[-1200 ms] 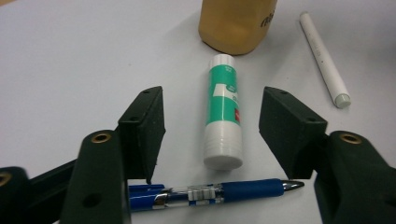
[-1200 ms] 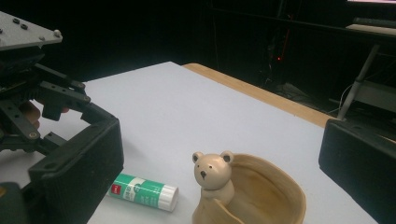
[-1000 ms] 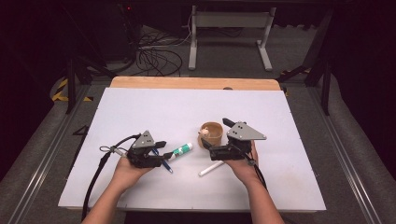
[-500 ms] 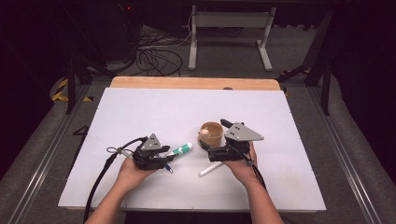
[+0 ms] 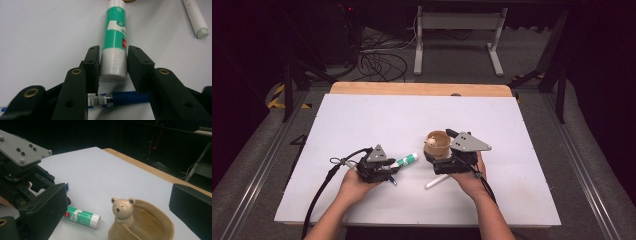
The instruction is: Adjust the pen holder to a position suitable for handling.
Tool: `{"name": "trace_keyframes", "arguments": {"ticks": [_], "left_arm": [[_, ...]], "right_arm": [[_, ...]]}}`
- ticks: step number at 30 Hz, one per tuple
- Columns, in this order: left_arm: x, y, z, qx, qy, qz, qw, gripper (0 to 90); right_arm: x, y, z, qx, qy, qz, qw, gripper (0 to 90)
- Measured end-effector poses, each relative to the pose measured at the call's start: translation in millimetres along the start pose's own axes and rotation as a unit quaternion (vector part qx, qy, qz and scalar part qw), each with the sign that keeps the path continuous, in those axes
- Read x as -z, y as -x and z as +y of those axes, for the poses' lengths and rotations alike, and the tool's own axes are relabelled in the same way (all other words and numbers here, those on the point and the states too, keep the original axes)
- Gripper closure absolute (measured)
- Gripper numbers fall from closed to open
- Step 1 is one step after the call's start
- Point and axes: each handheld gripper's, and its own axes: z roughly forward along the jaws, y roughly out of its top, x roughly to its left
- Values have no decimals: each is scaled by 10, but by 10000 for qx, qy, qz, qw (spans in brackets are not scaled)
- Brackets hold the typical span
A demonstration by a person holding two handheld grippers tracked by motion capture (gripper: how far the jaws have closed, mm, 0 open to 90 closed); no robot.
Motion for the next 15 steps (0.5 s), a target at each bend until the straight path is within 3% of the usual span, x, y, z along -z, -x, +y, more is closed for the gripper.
{"name": "trace_keyframes", "arguments": {"ticks": [6, 15], "left_arm": [[-28, -4, -14, -7, -144, 57, 9999, 637], [-49, -5, -17, -23, -154, 48, 9999, 640]], "right_arm": [[-27, -24, -8, 48, -80, 46, 9999, 30], [-54, -43, -17, 113, -182, 79, 9997, 34]]}}
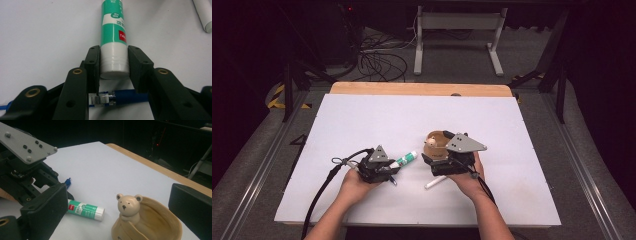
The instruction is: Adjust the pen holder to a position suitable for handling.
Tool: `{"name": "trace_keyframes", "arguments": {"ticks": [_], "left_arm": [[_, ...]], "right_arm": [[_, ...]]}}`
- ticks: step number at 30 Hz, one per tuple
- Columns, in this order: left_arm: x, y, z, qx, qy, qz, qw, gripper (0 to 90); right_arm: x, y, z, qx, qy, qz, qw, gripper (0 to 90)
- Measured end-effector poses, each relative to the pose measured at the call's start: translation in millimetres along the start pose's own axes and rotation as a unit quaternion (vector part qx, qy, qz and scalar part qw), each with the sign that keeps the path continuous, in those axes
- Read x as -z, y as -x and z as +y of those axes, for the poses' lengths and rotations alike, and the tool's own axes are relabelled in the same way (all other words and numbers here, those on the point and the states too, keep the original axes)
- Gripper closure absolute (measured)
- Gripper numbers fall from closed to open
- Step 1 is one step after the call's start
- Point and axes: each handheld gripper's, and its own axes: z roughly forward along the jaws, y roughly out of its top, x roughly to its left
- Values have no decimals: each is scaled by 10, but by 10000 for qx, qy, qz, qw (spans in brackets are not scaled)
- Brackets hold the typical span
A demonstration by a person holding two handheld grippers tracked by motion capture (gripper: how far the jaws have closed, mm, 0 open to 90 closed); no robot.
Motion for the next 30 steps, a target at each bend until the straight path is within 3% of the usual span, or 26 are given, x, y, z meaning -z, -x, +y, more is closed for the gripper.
{"name": "trace_keyframes", "arguments": {"ticks": [4, 7, 11, 14, 15, 16, 18, 22, 26, 30], "left_arm": [[-1, 20, 6, -62, 8, 46, 10000, 645], [10, 60, 35, -241, 97, 132, 9996, 646], [82, 96, 90, -241, 292, 189, 9991, 647], [131, 107, 110, -238, 429, 188, 9986, 648], [131, 107, 110, -238, 429, 188, 9986, 648], [159, 107, 120, -267, 480, 170, 9983, 648], [183, 113, 129, -218, 546, 112, 9982, 648], [254, 129, 160, -161, 692, 34, 9975, 648], [315, 157, 209, -117, 838, -133, 9963, 648], [339, 218, 247, -129, 881, -241, 9957, 648]], "right_arm": [[-17, -25, -3, 85, -42, 0, 10000, 46], [-20, -51, 0, 268, -71, 4, 9996, 70], [-37, -106, -9, 683, -222, 51, 9974, 138], [-75, -170, -29, 1104, -390, 125, 9930, 199], [-75, -170, -29, 1104, -390, 125, 9930, 199], [-103, -220, -43, 1370, -498, 120, 9893, 244], [-128, -263, -55, 1601, -555, 107, 9855, 282], [-173, -325, -92, 1960, -622, 113, 9786, 342], [-208, -371, -133, 2370, -691, 75, 9690, 389], [-224, -403, -154, 2595, -700, 94, 9632, 419]]}}
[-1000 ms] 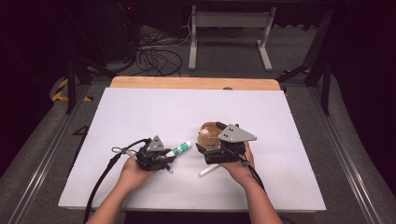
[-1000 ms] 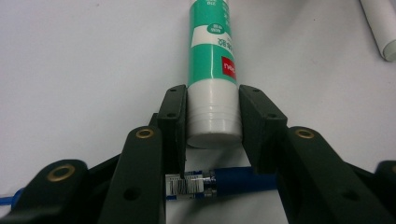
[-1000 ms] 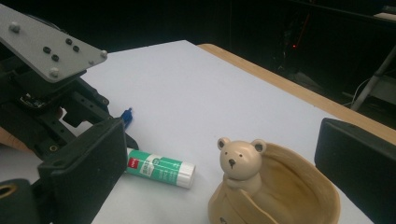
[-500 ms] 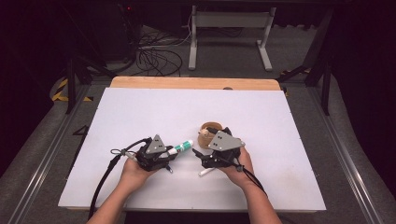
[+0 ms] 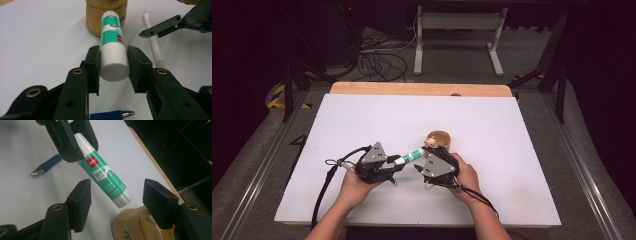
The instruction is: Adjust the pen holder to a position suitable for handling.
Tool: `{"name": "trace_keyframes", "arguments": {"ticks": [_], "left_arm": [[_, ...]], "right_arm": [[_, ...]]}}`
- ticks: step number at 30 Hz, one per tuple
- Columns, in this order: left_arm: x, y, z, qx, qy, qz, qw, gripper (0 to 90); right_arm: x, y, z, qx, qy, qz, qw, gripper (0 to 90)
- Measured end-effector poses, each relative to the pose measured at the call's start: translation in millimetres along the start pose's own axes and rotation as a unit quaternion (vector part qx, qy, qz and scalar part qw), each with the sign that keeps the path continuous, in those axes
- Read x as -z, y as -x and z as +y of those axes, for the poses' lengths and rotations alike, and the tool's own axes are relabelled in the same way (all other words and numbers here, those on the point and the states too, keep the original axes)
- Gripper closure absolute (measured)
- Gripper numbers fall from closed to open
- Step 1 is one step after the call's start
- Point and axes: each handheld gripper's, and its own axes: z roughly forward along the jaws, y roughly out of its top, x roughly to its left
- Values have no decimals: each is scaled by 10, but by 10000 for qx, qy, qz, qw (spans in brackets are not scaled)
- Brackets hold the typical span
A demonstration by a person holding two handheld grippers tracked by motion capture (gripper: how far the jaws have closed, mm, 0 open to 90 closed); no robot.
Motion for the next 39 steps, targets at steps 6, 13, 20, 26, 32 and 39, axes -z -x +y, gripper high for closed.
{"name": "trace_keyframes", "arguments": {"ticks": [6, 13, 20, 26, 32, 39], "left_arm": [[-8, 32, 22, 94, 83, -141, 9998, 648], [0, 34, 33, 120, 137, -253, 9995, 648], [-17, 53, 32, 137, 155, -379, 9991, 648], [-11, 51, 29, 168, 220, -384, 9989, 647], [5, 34, 17, 183, 359, -368, 9985, 629], [38, 6, 1, 153, 514, -29, 9986, 453]], "right_arm": [[-29, -86, 20, 468, -83, -36, 9989, 475], [-82, -180, 27, 1327, -384, -144, 9903, 526], [-124, -250, 42, 1517, -421, -220, 9873, 577], [-153, -307, 47, 1697, -474, -273, 9840, 638], [-176, -358, 53, 1770, -430, -413, 9824, 662], [-190, -323, 33, 1427, -422, -439, 9879, 663]]}}
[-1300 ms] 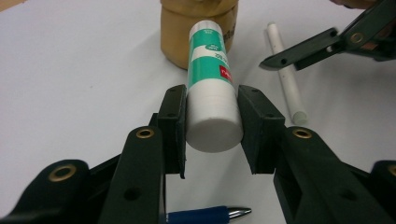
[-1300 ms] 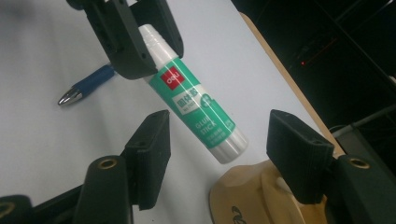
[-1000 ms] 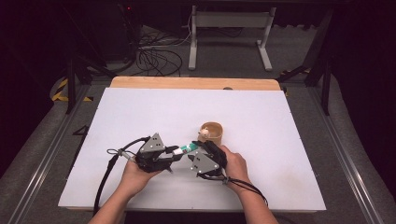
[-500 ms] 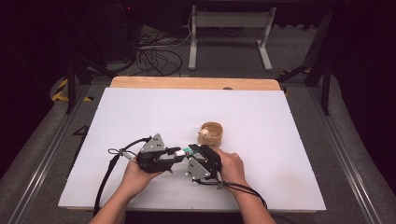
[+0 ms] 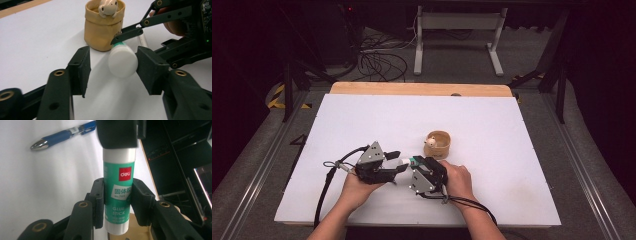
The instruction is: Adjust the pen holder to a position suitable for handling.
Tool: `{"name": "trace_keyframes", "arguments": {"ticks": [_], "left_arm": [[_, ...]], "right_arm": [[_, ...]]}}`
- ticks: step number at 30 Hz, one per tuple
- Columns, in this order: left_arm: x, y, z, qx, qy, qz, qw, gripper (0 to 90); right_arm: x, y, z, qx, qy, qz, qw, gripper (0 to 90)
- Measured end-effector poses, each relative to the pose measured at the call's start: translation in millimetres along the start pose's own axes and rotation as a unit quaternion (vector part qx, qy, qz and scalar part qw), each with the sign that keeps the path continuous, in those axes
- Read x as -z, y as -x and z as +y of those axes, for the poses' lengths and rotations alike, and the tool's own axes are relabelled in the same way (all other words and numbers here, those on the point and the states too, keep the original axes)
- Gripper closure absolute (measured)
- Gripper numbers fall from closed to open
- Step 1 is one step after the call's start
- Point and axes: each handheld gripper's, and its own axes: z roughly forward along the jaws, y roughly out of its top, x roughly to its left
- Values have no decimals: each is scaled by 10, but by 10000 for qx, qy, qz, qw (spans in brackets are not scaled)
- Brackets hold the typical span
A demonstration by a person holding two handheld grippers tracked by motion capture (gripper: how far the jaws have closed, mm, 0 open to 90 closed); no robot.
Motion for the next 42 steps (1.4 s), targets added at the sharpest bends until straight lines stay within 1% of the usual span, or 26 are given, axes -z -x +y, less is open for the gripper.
{"name": "trace_keyframes", "arguments": {"ticks": [1, 2, 3, 4, 6, 8, 10, 13, 17, 20, 21, 23, 25, 28, 33, 34, 36, 38, 39, 41, 42], "left_arm": [[5, -7, 3, -43, 7, 6, 10000, 435], [6, -4, 2, -10, 16, -19, 10000, 432], [8, -1, 1, 0, 41, 1, 10000, 430], [12, -6, 1, -35, 48, 24, 10000, 428], [13, -10, 0, -41, 37, 51, 10000, 421], [8, -18, -4, -68, 22, 51, 10000, 412], [1, -18, -8, -72, -2, 70, 9999, 406], [-5, -14, -11, -96, -32, 85, 9999, 392], [-7, -13, -12, -111, -35, 96, 9999, 381], [-7, -15, -14, -91, -25, 86, 9999, 375], [-7, -15, -14, -99, -26, 93, 9999, 373], [-9, -13, -16, -85, -18, 105, 9999, 366], [-9, -11, -16, -116, -10, 141, 9998, 354], [-9, -12, -18, -131, 15, 171, 9998, 351], [-9, -14, -20, -101, 34, 181, 9998, 325], [3, -14, -17, -108, 56, 208, 9997, 322], [16, -11, -16, -80, 130, 215, 9997, 315], [25, -15, -13, -93, 158, 234, 9996, 307], [33, -13, -13, -45, 195, 217, 9996, 304], [35, -13, -18, -43, 214, 227, 9995, 299], [32, -13, -19, -51, 211, 229, 9995, 297]], "right_arm": [[0, 8, -6, -117, 12, -9, 9999, 663], [0, 20, -12, -235, 18, -38, 9997, 663], [2, 37, -19, -352, 14, -29, 9994, 663], [1, 50, -28, -524, 44, -54, 9986, 663], [0, 83, -45, -859, 114, -101, 9962, 663], [14, 126, -65, -1209, 239, -86, 9923, 663], [34, 162, -80, -1494, 351, -80, 9881, 663], [57, 205, -96, -1831, 543, -39, 9816, 663], [87, 253, -109, -2167, 763, -11, 9733, 663], [111, 291, -122, -2414, 924, -6, 9660, 662], [121, 309, -128, -2519, 1007, 0, 9625, 663], [151, 345, -137, -2782, 1180, 14, 9533, 663], [178, 384, -144, -2946, 1312, -2, 9466, 663], [205, 430, -166, -3122, 1416, -30, 9394, 663], [231, 491, -216, -3317, 1531, -79, 9309, 662], [237, 506, -228, -3363, 1557, -95, 9288, 663], [250, 535, -255, -3481, 1609, -173, 9234, 663], [266, 564, -287, -3611, 1656, -263, 9173, 662], [273, 580, -305, -3669, 1688, -302, 9143, 663], [286, 607, -339, -3807, 1738, -383, 9074, 663], [294, 619, -356, -3865, 1753, -421, 9045, 662]]}}
